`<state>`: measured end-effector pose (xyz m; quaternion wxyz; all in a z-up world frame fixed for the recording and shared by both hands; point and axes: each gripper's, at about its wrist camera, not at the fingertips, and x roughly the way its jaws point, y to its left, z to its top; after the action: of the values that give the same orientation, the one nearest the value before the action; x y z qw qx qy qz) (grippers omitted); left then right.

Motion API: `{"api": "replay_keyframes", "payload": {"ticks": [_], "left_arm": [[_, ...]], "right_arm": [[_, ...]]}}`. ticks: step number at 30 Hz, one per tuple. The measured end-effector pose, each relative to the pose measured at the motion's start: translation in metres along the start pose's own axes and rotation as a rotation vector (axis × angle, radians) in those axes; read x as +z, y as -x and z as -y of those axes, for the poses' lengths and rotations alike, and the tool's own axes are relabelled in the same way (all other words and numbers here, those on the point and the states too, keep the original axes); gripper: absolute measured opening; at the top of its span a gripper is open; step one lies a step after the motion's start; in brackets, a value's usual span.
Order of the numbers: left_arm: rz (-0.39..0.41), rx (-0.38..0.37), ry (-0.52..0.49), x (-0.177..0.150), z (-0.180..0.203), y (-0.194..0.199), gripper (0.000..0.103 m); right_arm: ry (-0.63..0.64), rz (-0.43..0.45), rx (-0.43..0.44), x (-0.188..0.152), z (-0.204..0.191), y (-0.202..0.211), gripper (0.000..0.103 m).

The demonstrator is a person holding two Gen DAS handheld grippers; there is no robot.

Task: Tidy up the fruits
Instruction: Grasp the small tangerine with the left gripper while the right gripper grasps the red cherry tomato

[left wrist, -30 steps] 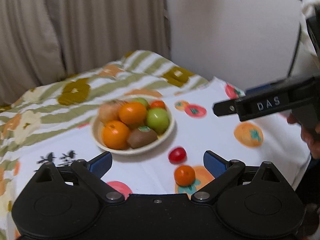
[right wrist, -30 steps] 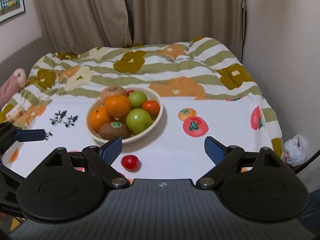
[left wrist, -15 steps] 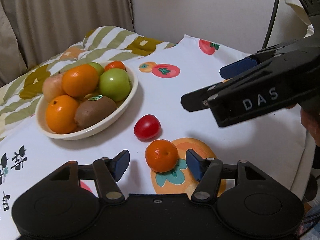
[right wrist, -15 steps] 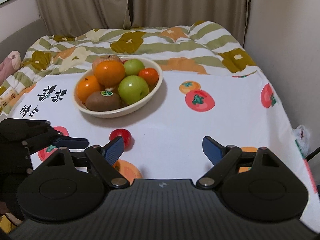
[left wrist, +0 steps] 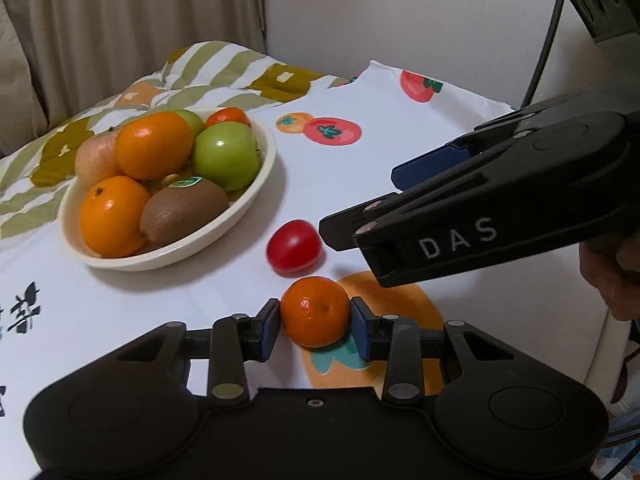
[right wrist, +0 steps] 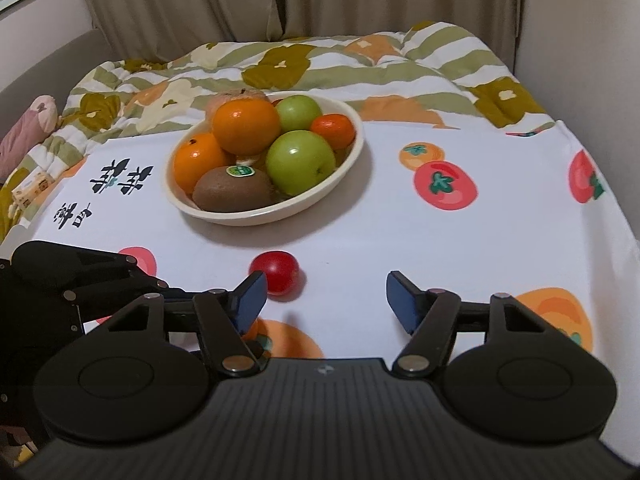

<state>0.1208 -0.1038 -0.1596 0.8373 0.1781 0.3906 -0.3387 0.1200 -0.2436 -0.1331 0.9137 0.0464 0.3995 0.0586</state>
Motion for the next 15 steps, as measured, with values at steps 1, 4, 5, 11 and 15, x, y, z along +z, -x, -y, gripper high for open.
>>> {"api": "replay_keyframes", "payload": {"ticks": [1, 4, 5, 11, 15], "left_arm": [[-0.001, 0.003, 0.008, 0.000, -0.002, 0.000, 0.041], [-0.003, 0.021, 0.027, -0.004, -0.009, 0.004, 0.041], [-0.004, 0.027, 0.035, -0.005, -0.011, 0.005, 0.041], [-0.003, 0.056, 0.069, -0.012, -0.021, 0.012, 0.041], [-0.008, 0.076, 0.093, -0.016, -0.027, 0.016, 0.041]], "right_arm": [[0.001, -0.003, 0.007, 0.001, -0.002, -0.002, 0.079], [0.008, -0.010, 0.023, 0.002, -0.007, -0.007, 0.076], [0.011, -0.012, 0.027, 0.003, -0.009, -0.009, 0.075], [0.022, -0.020, 0.046, 0.005, -0.017, -0.021, 0.071], [0.026, -0.027, 0.054, 0.007, -0.021, -0.029, 0.069]]}}
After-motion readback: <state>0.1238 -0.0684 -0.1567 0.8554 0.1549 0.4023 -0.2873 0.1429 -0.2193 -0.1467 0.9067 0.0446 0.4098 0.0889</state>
